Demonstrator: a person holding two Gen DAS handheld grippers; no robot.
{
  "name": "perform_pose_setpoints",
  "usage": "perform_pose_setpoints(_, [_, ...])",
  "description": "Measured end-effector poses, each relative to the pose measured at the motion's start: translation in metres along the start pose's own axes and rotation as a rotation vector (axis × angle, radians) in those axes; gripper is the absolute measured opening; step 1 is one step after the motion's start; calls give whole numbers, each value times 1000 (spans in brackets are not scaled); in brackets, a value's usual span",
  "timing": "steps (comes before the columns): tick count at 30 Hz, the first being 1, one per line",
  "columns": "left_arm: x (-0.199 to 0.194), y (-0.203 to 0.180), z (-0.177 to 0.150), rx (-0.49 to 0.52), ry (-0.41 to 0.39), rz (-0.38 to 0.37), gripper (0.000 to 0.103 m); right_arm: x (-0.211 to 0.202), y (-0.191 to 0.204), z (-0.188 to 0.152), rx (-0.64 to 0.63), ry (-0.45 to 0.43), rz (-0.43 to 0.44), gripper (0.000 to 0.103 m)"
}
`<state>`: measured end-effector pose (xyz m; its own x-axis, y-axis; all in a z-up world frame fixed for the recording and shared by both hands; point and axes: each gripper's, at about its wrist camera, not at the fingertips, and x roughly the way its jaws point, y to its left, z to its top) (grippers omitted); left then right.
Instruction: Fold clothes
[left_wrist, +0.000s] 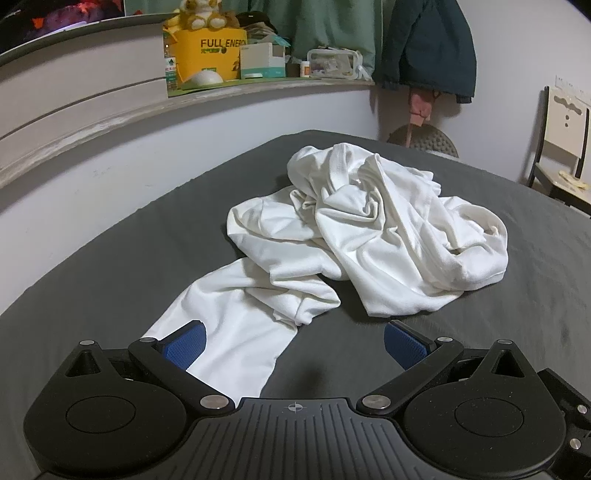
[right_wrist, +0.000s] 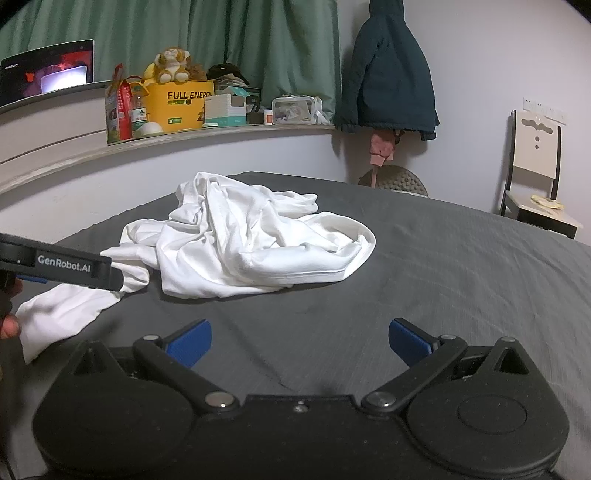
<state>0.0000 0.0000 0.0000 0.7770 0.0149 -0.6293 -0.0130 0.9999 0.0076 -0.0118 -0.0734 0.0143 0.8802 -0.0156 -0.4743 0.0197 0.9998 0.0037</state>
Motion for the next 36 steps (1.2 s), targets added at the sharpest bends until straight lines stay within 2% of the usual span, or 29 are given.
perform_pose_setpoints(36, [1, -1, -1, -1, 4, -4, 103, 9, 0, -4, 17, 43, 1, 103])
